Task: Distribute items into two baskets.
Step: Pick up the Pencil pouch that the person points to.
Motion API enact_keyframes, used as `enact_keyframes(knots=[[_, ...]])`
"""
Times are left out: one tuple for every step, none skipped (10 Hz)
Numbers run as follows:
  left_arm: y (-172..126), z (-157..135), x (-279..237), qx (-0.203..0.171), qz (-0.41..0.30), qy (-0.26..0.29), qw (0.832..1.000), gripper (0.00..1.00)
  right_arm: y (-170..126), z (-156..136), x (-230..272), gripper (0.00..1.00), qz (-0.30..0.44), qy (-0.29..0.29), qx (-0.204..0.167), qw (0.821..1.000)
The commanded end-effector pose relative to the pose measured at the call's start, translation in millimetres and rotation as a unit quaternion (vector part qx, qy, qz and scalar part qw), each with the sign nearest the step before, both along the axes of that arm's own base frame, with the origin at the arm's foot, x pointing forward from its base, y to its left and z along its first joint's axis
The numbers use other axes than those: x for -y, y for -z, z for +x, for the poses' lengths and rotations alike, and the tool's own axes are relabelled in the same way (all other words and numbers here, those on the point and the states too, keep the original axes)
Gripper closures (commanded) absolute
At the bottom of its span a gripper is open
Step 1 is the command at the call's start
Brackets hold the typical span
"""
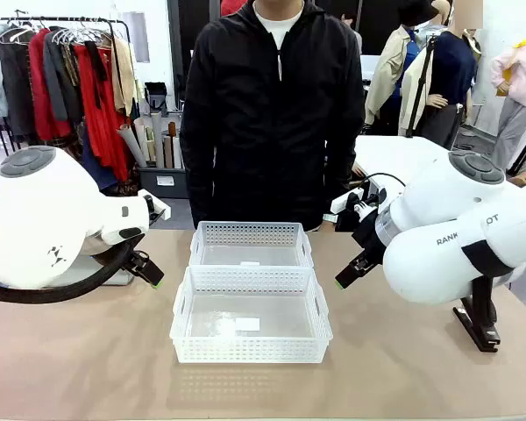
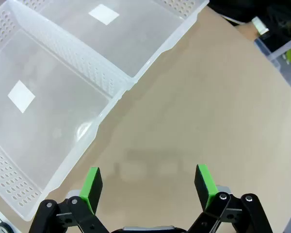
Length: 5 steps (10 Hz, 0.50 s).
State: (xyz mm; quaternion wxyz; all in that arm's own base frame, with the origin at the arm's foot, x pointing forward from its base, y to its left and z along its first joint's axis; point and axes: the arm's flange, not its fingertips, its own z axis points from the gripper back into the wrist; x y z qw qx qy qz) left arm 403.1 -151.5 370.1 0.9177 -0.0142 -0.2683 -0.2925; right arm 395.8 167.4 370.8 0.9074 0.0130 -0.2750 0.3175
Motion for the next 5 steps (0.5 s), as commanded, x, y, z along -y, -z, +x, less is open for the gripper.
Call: enact_keyframes(knots=[[-0.1,0.0,0.0,0.000,0.000,0.000,1.000,0.00,0.0,0.0,0.0,0.00,0.000,0.000,0.000,1.000],[-0.1,0.0,0.0,0.000,0.000,0.000,1.000,0.00,0.0,0.0,0.0,0.00,0.000,0.000,0.000,1.000],[-0.1,0.0,0.0,0.000,0.000,0.000,1.000,0.00,0.0,0.0,0.0,0.00,0.000,0.000,0.000,1.000],[-0.1,0.0,0.0,0.000,0.000,0.000,1.000,0.00,0.0,0.0,0.0,0.00,0.000,0.000,0.000,1.000],[-0.1,0.0,0.0,0.000,0.000,0.000,1.000,0.00,0.0,0.0,0.0,0.00,0.000,0.000,0.000,1.000]])
